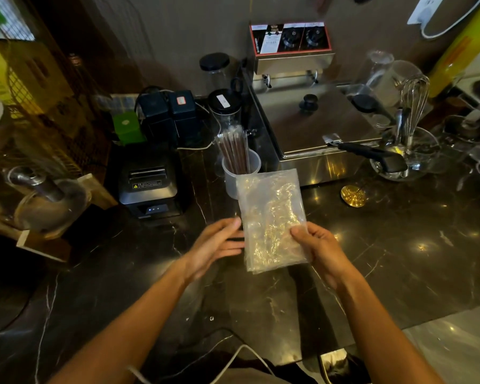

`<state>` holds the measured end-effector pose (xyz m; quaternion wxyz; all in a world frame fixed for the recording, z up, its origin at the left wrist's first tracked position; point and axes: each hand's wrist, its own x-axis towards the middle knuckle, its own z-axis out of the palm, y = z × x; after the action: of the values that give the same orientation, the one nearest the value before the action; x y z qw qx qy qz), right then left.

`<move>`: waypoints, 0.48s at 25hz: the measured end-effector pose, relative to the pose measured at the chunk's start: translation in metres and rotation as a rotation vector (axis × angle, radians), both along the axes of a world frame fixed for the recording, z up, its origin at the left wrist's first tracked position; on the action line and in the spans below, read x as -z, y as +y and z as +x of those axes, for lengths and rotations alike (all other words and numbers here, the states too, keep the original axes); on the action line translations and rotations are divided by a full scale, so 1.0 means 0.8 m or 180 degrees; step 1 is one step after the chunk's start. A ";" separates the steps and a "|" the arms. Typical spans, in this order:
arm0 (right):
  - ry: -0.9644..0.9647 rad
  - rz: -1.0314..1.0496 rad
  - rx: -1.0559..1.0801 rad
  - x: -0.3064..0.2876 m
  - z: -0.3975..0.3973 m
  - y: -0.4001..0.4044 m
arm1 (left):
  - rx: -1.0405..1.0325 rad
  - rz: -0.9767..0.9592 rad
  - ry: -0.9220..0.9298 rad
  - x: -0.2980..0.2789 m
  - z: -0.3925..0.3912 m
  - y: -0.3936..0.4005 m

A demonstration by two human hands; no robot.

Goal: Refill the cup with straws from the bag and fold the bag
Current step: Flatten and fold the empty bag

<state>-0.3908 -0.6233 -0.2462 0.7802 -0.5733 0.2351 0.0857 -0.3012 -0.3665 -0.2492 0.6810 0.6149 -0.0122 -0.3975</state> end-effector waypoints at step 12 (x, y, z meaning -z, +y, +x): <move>0.0244 -0.0216 -0.0179 0.004 0.004 0.015 | -0.0129 0.0256 -0.0510 -0.018 -0.008 -0.020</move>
<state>-0.3877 -0.6110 -0.2490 0.7480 -0.6021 0.2514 0.1214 -0.3072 -0.3829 -0.2344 0.6605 0.6716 -0.0383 -0.3334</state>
